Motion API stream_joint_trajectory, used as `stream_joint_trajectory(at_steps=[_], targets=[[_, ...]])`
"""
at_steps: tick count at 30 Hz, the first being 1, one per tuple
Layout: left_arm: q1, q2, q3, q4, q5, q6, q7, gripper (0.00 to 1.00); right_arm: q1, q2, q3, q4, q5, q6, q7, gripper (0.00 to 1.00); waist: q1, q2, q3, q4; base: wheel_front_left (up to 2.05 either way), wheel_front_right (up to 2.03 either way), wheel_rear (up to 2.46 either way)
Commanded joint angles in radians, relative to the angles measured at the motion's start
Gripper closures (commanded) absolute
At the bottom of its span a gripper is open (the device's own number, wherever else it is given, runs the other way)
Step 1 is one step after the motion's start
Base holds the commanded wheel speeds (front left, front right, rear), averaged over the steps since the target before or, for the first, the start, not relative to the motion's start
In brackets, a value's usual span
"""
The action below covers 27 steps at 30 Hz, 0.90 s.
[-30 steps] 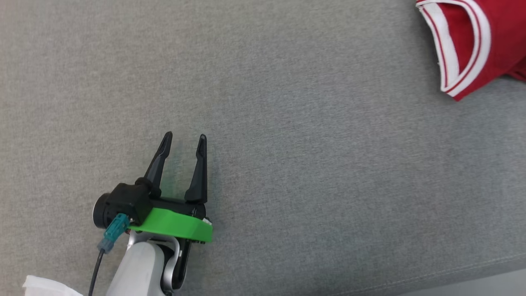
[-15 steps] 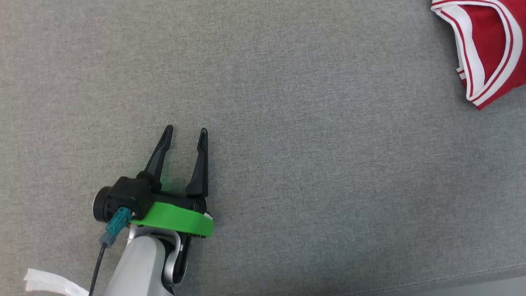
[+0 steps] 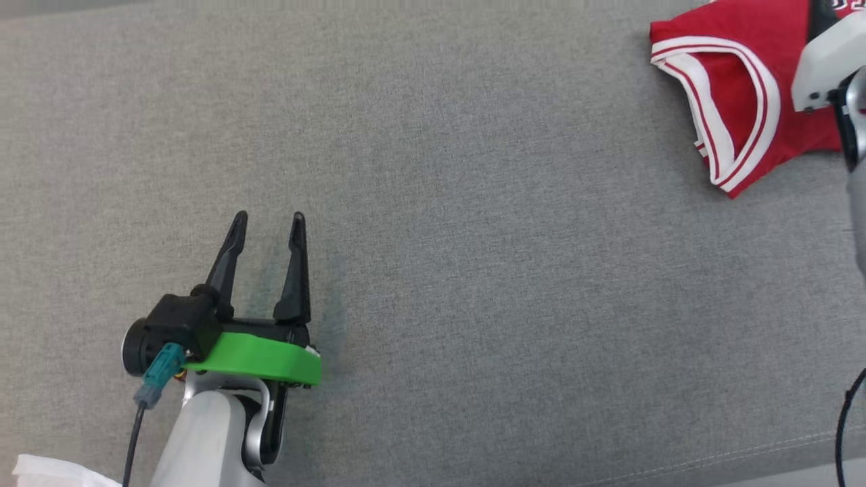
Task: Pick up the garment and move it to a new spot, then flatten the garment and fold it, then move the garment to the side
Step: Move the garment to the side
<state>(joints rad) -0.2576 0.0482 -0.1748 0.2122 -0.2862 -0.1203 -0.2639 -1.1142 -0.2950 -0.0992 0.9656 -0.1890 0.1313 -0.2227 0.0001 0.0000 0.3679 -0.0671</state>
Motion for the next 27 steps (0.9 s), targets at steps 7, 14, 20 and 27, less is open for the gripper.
stream_joint_trajectory(at_steps=[7, 14, 20, 27], targets=[[0.068, 0.005, 0.083, 0.015, -0.020, 0.002, 0.000, 0.00, 0.129, 0.105, 0.038, -0.026, 0.071, -0.001, -0.041, 0.00, -0.0001, 0.0000, -0.191, -0.005, 0.00, 0.00, 0.00], [0.162, 0.004, 0.130, 0.031, -0.061, 0.010, 0.000, 0.00, 0.359, 0.187, 0.039, -0.186, 0.144, -0.001, -0.043, 0.00, -0.0001, 0.0000, -0.309, 0.011, 0.00, 0.00, 0.00], [0.243, 0.004, 0.132, 0.032, -0.078, 0.020, 0.000, 0.00, 0.605, 0.232, 0.038, -0.359, 0.178, -0.001, -0.043, 0.00, -0.0001, 0.0000, -0.369, 0.035, 0.00, 0.00, 0.00], [0.317, 0.005, 0.134, 0.022, -0.093, 0.025, 0.000, 0.00, 0.854, 0.242, 0.091, -0.536, 0.281, -0.001, -0.043, 0.00, -0.0001, 0.0000, -0.398, 0.060, 0.00, 0.00, 0.00]])
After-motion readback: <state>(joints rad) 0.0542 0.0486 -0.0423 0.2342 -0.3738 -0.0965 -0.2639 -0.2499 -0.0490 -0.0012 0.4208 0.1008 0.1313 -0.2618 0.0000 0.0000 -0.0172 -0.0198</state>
